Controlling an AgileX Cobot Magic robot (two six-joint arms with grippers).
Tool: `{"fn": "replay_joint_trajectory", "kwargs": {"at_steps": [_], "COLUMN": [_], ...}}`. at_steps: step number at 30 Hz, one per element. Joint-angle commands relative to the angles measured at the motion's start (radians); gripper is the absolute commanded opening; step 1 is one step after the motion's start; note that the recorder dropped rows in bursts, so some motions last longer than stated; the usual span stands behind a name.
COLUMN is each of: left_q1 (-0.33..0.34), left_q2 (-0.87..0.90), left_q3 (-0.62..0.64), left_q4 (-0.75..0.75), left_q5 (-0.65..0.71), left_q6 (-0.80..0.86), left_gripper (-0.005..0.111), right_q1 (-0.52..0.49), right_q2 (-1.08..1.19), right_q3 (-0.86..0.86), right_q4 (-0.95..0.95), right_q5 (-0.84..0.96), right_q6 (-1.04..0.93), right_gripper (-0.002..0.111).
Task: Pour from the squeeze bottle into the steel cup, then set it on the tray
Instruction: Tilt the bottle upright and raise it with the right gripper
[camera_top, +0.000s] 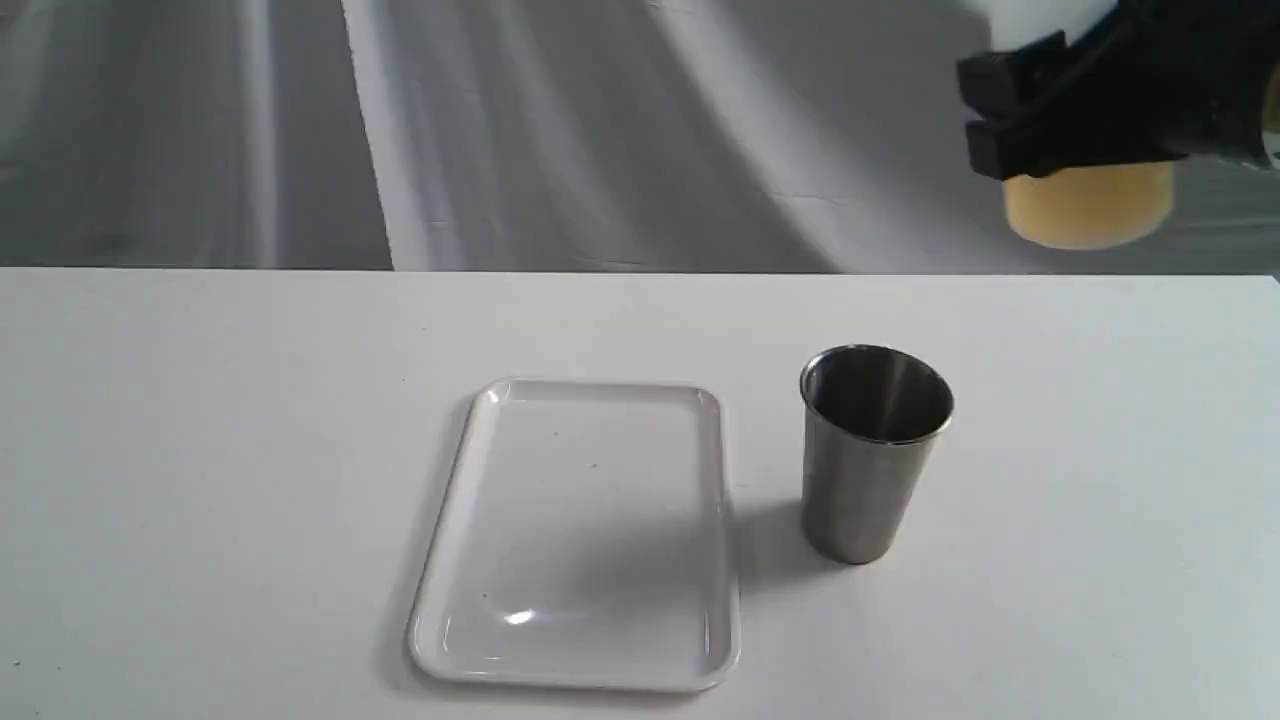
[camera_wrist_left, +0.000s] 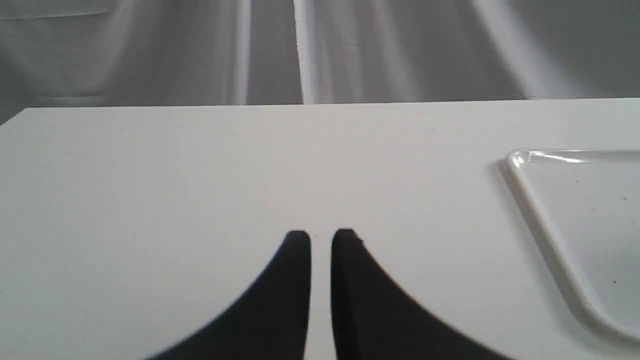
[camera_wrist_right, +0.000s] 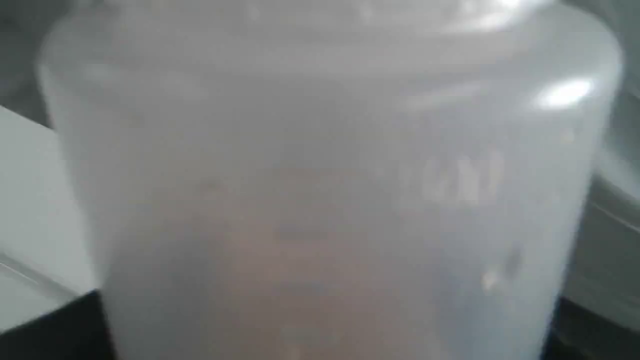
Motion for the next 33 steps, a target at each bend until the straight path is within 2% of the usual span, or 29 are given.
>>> {"fn": "replay_joint_trajectory", "kwargs": {"at_steps": [1, 4, 8, 21, 33], "left_q1": [0.0, 0.0, 0.0, 0.0, 0.0], "left_q2": [-0.003, -0.003, -0.003, -0.003, -0.003], "left_q3": [0.004, 0.004, 0.004, 0.004, 0.004], "left_q4": [-0.003, -0.003, -0.003, -0.003, -0.003], "left_q5": [-0.009, -0.009, -0.009, -0.009, -0.009], "left_q6": [-0.004, -0.004, -0.004, -0.001, -0.006], "left_gripper": [0.008, 0.008, 0.008, 0.008, 0.008], "right_q1": [0.0, 0.0, 0.002, 0.021, 0.186], "right_q2": [-0.029, -0.029, -0.029, -0.029, 0.022], "right_q3": [-0.008, -0.008, -0.008, -0.007, -0.003], "right_q4": [0.049, 0.128, 0.273, 0.286, 0.305], "right_q5": [-0.205, -0.301, -0.316, -0.326, -0.361], "right_q6": [-0.008, -0.014, -0.01, -0.026, -0.026], "right_gripper": [0.0, 0.0, 0.0, 0.0, 0.0]}}
